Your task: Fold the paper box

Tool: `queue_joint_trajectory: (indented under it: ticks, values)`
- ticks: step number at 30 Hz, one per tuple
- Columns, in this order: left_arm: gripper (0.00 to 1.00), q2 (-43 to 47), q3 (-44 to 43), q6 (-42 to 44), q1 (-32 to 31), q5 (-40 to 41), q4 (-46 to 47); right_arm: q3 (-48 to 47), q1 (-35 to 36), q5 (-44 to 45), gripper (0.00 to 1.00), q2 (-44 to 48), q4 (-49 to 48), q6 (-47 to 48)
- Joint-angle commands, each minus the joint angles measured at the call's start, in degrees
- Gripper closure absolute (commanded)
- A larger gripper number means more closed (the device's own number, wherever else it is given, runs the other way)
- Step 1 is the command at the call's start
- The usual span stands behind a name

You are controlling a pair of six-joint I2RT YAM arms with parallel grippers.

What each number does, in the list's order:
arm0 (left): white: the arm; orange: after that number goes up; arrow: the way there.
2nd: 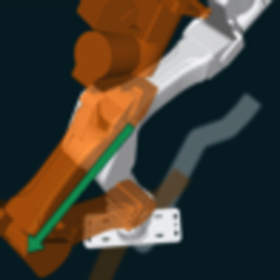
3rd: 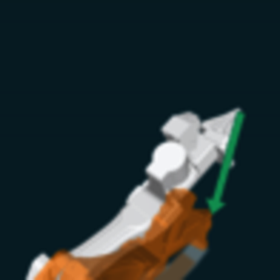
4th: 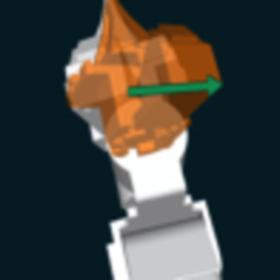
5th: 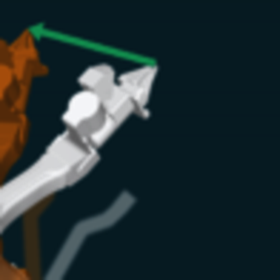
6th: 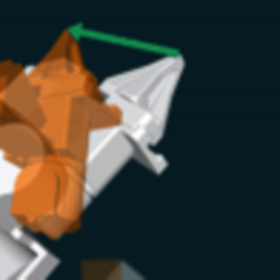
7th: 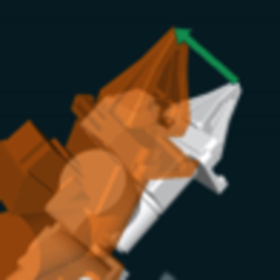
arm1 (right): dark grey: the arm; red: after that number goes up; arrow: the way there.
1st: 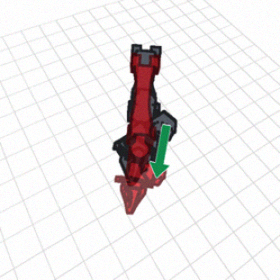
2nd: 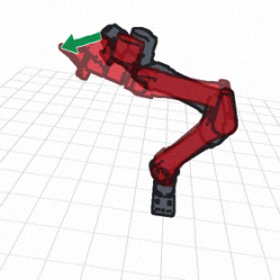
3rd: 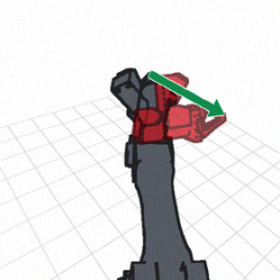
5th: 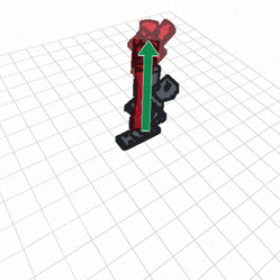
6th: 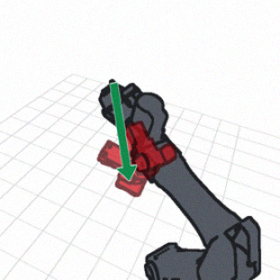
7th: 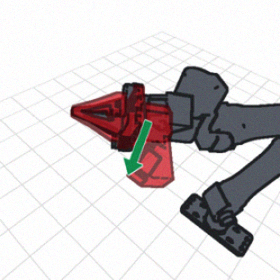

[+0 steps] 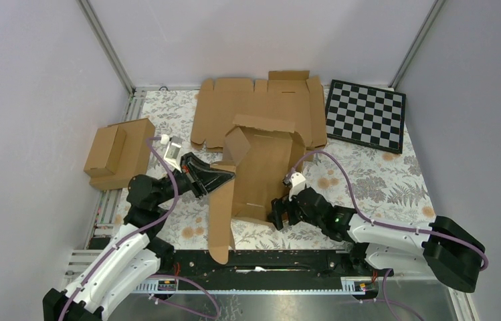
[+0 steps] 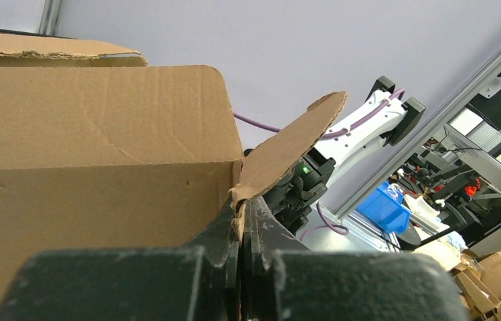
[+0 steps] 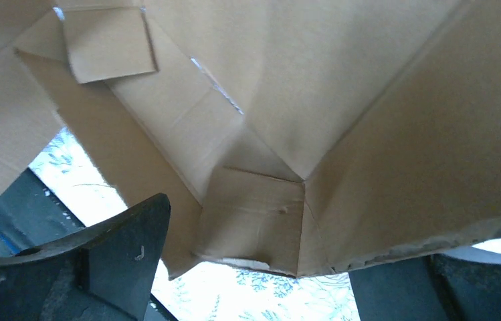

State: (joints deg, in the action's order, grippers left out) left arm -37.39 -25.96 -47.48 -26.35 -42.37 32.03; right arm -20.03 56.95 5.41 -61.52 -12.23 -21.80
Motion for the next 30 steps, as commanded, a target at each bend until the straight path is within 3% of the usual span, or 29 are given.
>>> queue_joint_trajectory:
  ticks: [1,7,13,23,27,30]
  values:
    - [1.00,1.35,2.22,2.61,-0.28,-0.17,-2.16,1.76,0.05,6.23,0.00,1.27,-3.39,-1.58]
    - [1.00,-0.08,1.57,3.41,-0.41,-0.62,-1.29,0.19,0.00,17.60,0.06,3.14,-7.72,-0.21]
    - [1.00,-0.82,-0.15,4.43,-0.81,-0.90,-2.24,-5.90,0.01,22.83,0.12,2.38,-7.07,1.99]
    - [1.00,-1.08,-0.50,4.95,-1.59,0.05,-1.88,-9.94,0.01,22.21,0.55,1.08,-6.95,0.51]
    - [1.00,-1.99,-1.29,5.65,-1.78,0.12,-1.71,-10.51,0.01,27.50,0.84,0.95,-7.81,1.75]
    - [1.00,-2.93,-2.61,7.62,-1.81,0.80,-2.07,-10.50,-0.03,34.92,0.96,0.82,-9.44,5.16]
